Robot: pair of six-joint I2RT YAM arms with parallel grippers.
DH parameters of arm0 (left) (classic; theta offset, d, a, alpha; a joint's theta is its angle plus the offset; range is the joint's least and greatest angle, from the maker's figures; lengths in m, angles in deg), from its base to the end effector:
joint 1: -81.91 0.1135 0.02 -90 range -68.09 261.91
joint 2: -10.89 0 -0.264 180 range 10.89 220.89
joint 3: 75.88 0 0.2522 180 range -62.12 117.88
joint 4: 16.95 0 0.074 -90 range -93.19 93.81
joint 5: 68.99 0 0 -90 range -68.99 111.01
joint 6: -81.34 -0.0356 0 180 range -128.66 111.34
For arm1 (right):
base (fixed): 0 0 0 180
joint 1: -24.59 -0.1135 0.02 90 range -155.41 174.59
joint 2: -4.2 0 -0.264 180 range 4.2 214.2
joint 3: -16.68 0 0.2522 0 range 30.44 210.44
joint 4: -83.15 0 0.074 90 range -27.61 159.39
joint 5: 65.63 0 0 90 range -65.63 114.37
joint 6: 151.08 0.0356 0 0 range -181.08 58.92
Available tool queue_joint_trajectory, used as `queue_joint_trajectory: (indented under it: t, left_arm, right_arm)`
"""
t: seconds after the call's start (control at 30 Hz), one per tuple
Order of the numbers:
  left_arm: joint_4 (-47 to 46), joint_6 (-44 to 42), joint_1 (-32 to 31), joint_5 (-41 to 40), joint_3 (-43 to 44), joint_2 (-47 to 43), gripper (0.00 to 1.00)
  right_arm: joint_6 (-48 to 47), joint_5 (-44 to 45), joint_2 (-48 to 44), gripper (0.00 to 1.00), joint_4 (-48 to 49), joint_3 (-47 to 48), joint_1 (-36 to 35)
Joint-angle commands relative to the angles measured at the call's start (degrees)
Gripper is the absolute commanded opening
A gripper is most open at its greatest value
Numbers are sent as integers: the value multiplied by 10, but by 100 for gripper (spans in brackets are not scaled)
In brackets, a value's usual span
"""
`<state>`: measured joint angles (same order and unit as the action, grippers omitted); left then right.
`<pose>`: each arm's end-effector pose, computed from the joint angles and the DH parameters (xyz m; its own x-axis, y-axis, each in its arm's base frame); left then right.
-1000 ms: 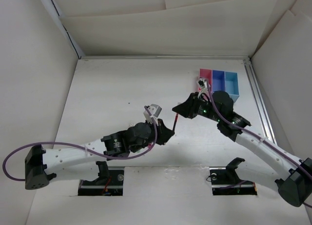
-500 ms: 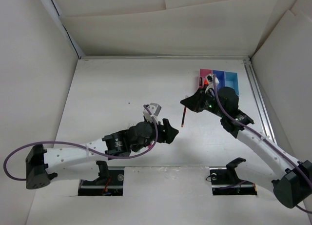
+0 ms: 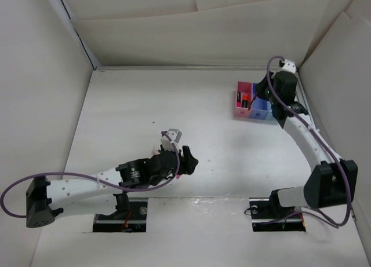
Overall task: Sort the stationery into containers
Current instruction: Place the pen in the storage box.
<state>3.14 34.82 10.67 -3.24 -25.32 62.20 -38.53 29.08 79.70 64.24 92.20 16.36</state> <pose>0.0803 -0.1910 0.2784 -0.5921 -0.2074 -0.7787 0.4581 0.7083 -0.5371 0.3069 0.0414 0.3337 -0.3211 0.3397 -0.8840 0.0621 0.9390 0.3383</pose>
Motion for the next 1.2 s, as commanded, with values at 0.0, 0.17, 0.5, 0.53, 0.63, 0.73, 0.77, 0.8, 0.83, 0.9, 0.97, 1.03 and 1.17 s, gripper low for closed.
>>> queue_joint_trajectory:
  t: [0.0, 0.17, 0.5, 0.53, 0.63, 0.73, 0.77, 0.8, 0.83, 0.9, 0.97, 1.03, 1.17]
  left_arm:
    - [51, 48, -1, -19, -20, 9, 57]
    - [76, 81, -1, -26, -32, 27, 56]
    - [76, 100, -1, -26, -51, 62, 56]
    - [76, 106, -1, -26, -51, 72, 56]
    - [96, 123, -1, -38, -45, 93, 56]
    - [118, 138, -1, -49, -32, 128, 56]
    - [118, 145, -1, -49, -26, 143, 56]
    - [124, 145, -1, -55, -26, 149, 56]
    - [124, 151, -1, -55, -26, 149, 54]
    - [124, 151, -1, -55, -26, 149, 53]
    - [118, 158, -1, -61, -33, 149, 52]
    - [113, 158, -1, -61, -39, 143, 50]
    - [96, 152, -1, -55, -45, 143, 41]
  right_arm:
    - [-39, 79, 67, 3, 1, 68, 37]
    - [-39, 104, 177, 3, 1, 156, 58]
    - [-50, 112, 258, 3, 1, 221, 78]
    - [-56, 121, 267, 3, 1, 228, 78]
    - [-56, 121, 283, 3, -5, 233, 83]
    - [-56, 104, 290, 4, -5, 233, 83]
    - [-56, 104, 295, 6, -5, 228, 83]
    - [-56, 97, 295, 7, -5, 228, 83]
    - [-56, 91, 301, 11, -5, 228, 83]
    - [-56, 86, 307, 15, -13, 228, 83]
    - [-56, 86, 307, 22, -18, 234, 83]
    - [-56, 80, 307, 30, -23, 234, 83]
    - [-56, 80, 287, 45, -28, 234, 83]
